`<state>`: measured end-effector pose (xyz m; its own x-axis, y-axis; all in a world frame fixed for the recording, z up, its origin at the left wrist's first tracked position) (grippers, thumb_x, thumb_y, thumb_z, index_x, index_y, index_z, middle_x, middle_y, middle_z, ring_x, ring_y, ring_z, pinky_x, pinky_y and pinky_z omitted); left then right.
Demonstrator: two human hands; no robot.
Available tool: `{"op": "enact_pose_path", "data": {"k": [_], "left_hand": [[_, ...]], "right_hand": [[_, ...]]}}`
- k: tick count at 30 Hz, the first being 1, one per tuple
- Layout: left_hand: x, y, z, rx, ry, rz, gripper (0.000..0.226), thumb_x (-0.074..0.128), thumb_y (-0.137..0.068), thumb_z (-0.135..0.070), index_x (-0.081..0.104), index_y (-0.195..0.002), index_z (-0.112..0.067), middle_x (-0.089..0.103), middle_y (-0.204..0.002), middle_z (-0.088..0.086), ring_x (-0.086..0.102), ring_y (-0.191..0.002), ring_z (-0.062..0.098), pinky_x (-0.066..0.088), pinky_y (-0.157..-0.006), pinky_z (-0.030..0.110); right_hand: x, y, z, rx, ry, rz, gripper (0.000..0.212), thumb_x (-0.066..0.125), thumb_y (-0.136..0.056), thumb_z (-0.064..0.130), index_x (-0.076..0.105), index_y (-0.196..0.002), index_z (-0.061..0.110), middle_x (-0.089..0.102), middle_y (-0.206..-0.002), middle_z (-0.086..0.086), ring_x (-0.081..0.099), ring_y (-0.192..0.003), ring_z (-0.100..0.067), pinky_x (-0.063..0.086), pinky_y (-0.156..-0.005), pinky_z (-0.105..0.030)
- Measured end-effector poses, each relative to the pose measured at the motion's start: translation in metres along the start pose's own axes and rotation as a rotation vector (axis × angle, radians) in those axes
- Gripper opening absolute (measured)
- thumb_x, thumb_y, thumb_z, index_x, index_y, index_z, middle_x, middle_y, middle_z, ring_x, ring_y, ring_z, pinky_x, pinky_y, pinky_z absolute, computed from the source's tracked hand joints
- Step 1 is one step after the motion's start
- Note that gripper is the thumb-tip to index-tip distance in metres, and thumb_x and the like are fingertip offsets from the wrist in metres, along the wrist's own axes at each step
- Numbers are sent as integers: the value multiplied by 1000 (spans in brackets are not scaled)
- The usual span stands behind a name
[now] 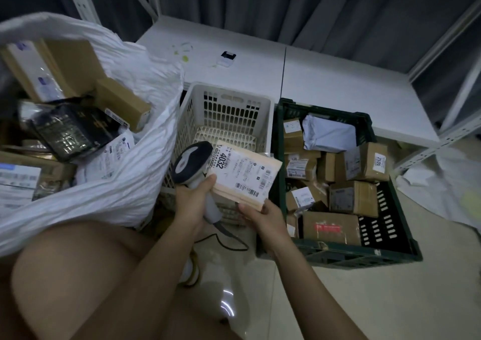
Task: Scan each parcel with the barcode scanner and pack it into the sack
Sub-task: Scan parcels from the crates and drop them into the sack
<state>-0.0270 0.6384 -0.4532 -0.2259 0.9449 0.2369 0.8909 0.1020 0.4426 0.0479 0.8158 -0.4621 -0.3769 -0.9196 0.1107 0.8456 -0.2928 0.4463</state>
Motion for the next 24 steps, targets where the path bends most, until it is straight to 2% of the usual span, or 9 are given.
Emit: {"op": "enact_pose_path", "data": {"k": [4, 7, 9, 11, 13, 15, 18, 20, 24], "left_hand": [[1, -1, 0, 26, -44, 35, 48, 73, -84, -12, 53, -128, -11, 64, -110, -2, 62, -90, 3, 51, -80, 19], [0, -3, -1, 62, -108, 46, 41, 73, -83, -8, 58, -121, -3, 64, -93, -5, 62, -70, -5, 49, -59, 9], [3, -2, -3, 78, -141, 66, 49, 75, -81, -12, 55, -125, -8, 64, -103, -6, 61, -82, -3, 49, -65, 9], [8, 1, -4, 95, -184, 99, 55, 76, -81, -16, 53, -130, -11, 62, -117, -2, 61, -99, 9, 51, -80, 20], [14, 5, -5, 117, -243, 136, 50, 75, -82, -16, 57, -127, -6, 64, -119, 7, 61, -108, 21, 52, -94, 36], [22, 12, -6, 144, -280, 181, 44, 74, -82, -14, 59, -123, -3, 66, -116, 12, 62, -108, 25, 50, -98, 43], [35, 21, -6, 177, -309, 268, 46, 73, -83, -11, 56, -125, -16, 63, -118, -4, 59, -109, 9, 47, -97, 26], [42, 26, -5, 190, -346, 327, 50, 73, -83, -14, 53, -129, -19, 60, -121, -7, 57, -112, 7, 46, -93, 16], [46, 32, -5, 220, -395, 355, 56, 72, -84, -12, 50, -135, -13, 58, -125, -4, 54, -112, 6, 42, -80, -1]], "right_hand": [[-18, -6, 21, -92, -325, -182, 10, 61, -92, 9, 63, -102, 6, 72, -99, -5, 71, -87, -12, 58, -74, -24], [-48, -15, 51, -180, -337, -310, 8, 57, -96, 6, 58, -103, 8, 69, -98, -2, 69, -92, -14, 59, -75, -25], [-62, -18, 69, -227, -168, -369, 6, 57, -96, 9, 55, -91, 10, 68, -87, -1, 68, -90, -16, 59, -74, -27], [-69, -24, 78, -255, 6, -378, 14, 59, -96, 12, 55, -83, 12, 64, -75, -2, 68, -85, -17, 58, -70, -26], [-70, -32, 80, -258, 103, -341, 11, 59, -96, 12, 58, -85, 10, 65, -75, -6, 68, -85, -20, 58, -69, -27], [-68, -42, 76, -247, 189, -292, 6, 60, -95, 11, 61, -91, 7, 69, -80, -8, 69, -87, -24, 59, -72, -32], [-68, -51, 67, -215, 312, -262, 7, 61, -94, 13, 64, -88, 16, 72, -89, -7, 70, -89, -23, 58, -82, -46], [-67, -56, 63, -219, 371, -241, 15, 63, -93, 15, 65, -83, 26, 72, -88, -2, 69, -89, -22, 57, -84, -52], [-63, -61, 58, -239, 458, -207, 19, 62, -93, 16, 64, -83, 33, 71, -90, 2, 68, -91, -20, 56, -85, -51]]}}
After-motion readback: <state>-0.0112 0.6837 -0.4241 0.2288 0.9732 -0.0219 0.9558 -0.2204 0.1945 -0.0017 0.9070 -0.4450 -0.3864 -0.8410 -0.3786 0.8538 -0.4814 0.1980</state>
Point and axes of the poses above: each hand's wrist, its own y-axis away from the middle knuckle, its own x-axis out of the palm, z = x × y, the point moved 10 cm from there along -y, towards the middle knuckle
